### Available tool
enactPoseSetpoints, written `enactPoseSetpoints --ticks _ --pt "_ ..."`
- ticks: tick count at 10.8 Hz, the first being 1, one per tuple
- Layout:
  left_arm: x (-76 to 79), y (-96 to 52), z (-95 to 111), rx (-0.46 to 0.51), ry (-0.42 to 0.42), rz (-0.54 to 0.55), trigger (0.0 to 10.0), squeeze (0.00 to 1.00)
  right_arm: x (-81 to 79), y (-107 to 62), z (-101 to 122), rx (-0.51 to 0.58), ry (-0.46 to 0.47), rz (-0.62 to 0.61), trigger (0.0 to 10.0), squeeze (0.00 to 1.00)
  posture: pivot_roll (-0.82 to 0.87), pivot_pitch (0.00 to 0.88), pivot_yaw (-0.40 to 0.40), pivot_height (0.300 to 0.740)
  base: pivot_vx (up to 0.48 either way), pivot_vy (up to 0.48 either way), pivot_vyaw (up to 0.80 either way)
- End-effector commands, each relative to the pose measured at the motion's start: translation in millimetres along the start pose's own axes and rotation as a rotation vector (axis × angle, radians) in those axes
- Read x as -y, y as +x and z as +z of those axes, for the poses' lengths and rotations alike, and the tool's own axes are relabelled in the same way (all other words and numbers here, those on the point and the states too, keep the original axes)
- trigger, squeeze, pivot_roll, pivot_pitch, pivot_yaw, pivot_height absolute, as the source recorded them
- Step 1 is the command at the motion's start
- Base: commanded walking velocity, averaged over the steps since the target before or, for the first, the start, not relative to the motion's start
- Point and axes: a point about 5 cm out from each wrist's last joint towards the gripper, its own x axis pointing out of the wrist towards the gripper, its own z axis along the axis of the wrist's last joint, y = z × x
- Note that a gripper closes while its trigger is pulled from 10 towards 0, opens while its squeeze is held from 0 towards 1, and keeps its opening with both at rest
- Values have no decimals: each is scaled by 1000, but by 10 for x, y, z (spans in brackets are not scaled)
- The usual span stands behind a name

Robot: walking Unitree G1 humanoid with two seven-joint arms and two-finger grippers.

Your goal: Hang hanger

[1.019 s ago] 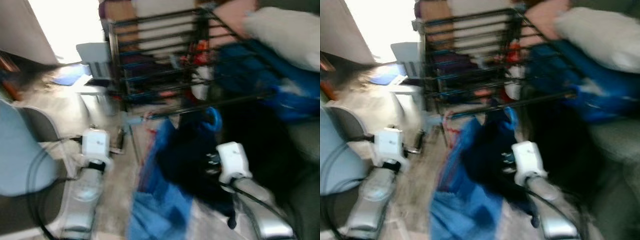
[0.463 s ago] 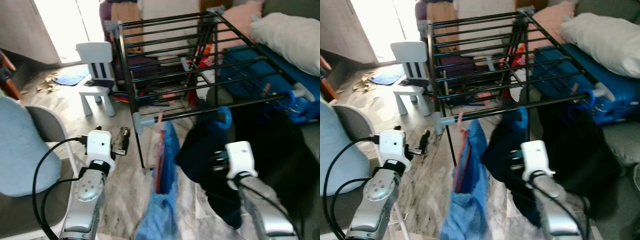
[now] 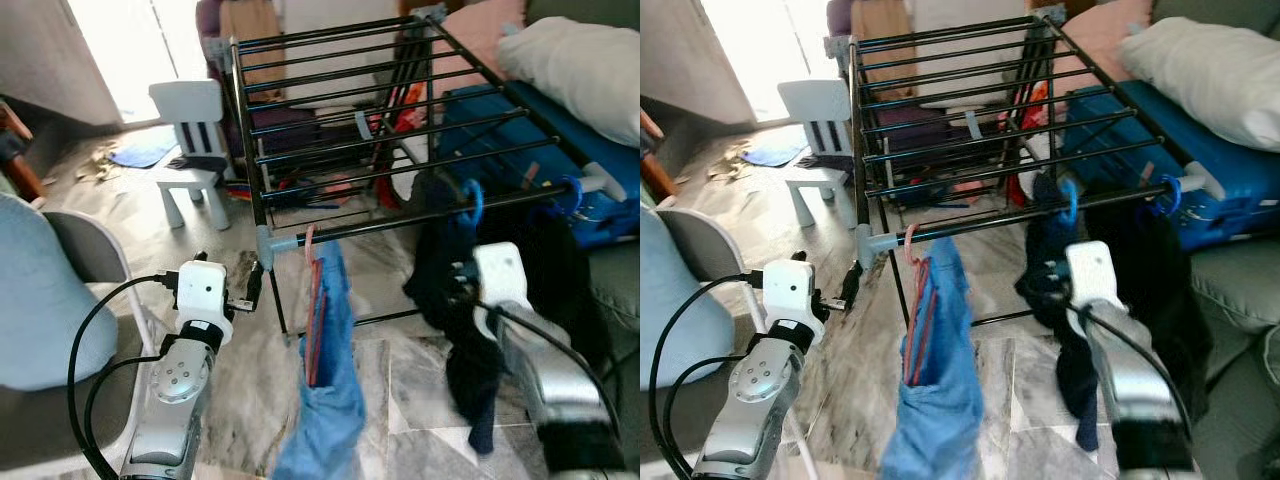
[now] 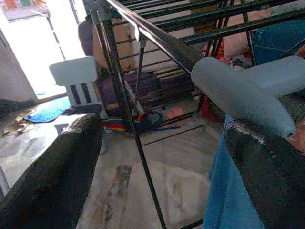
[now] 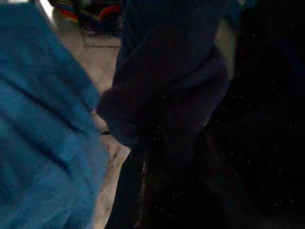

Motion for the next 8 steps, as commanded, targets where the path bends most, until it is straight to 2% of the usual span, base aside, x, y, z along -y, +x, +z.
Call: enactPoseSetpoints --ticks 1,2,4,6,8 --pt "4 7 -7 -10 4 -14 10000 0 -93 56 134 16 11 61 10000 0 -207 0 83 740 0 0 0" --pt "-2 0 -17 -14 5 -12 10000 0 -178 80 149 1 -3 118 10000 0 -203 0 81 740 0 0 0" --pt "2 -11 -32 -22 3 -15 10000 0 -368 78 27 -109 27 256 10000 0 -203 0 79 740 0 0 0" --pt "15 -2 -38 -25 -1 -20 10000 0 -343 87 -56 -150 52 236 10000 0 -206 0 80 740 0 0 0" --pt "21 9 -47 -29 -6 -24 10000 0 -255 124 -31 -154 91 190 10000 0 -208 0 83 740 0 0 0"
